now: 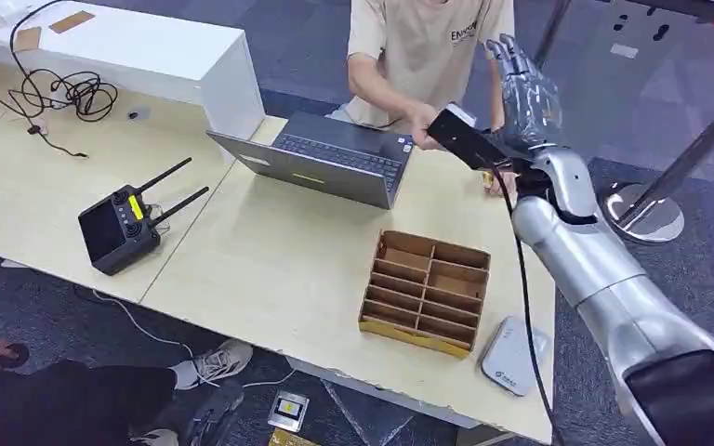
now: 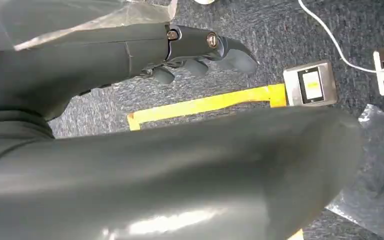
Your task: Pass the card to the sensor for recognition and then transmit it.
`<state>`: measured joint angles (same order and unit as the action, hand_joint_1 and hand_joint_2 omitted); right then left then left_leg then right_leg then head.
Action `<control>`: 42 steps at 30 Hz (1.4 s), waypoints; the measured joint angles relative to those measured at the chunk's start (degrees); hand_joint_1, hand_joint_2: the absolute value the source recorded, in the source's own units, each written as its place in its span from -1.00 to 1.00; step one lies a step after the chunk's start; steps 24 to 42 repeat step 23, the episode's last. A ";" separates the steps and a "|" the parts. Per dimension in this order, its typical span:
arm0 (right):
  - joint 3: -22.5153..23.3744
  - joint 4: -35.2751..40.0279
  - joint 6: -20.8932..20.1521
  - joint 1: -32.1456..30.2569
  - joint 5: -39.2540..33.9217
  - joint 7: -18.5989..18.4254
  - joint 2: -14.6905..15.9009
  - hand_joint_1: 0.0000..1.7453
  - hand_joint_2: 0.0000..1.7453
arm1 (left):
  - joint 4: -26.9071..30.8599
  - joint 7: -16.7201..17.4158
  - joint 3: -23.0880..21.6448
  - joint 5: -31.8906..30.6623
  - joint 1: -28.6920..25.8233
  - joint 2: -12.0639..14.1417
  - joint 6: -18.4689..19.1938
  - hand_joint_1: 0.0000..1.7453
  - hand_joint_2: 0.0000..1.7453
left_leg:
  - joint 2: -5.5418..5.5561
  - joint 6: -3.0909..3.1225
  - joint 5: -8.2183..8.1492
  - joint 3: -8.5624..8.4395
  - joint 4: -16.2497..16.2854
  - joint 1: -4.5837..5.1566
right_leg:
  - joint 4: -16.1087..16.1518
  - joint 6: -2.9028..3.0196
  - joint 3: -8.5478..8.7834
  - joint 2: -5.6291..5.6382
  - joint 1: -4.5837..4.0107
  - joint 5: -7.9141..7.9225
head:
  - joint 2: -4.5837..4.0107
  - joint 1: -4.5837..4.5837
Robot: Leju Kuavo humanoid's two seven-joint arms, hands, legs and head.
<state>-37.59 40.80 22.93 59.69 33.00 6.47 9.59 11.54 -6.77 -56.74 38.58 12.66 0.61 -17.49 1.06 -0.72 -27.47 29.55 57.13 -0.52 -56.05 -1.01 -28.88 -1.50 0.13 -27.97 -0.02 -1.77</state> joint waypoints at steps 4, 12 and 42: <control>1.31 4.24 0.89 -0.82 -0.09 -1.29 1.84 -1.00 -1.00 | 0.00 -0.07 0.00 0.35 -0.48 0.09 -0.20 -1.00 -1.00 | 0.00 0.00 0.00 0.00 0.01 0.00 | 0.01 0.00 0.00 0.00 0.00 0.00 | 0.00 -0.02; 6.76 19.47 4.98 -10.00 -0.70 -6.19 7.41 -1.00 -1.00 | -0.02 -1.16 0.02 1.75 -1.84 0.46 -1.20 -1.00 -1.00 | 0.02 0.00 -0.02 -0.01 0.03 0.00 | 0.03 0.00 0.00 0.00 0.00 0.00 | 0.00 0.00; 22.17 41.58 13.40 -35.31 -6.32 -6.97 13.64 -1.00 -1.00 | -0.09 -3.13 0.92 4.39 -4.39 1.03 -1.81 -1.00 -1.00 | 0.04 0.03 -0.11 -0.04 0.02 -0.01 | 0.08 -0.04 0.04 -0.03 0.00 -0.05 | 0.00 -0.02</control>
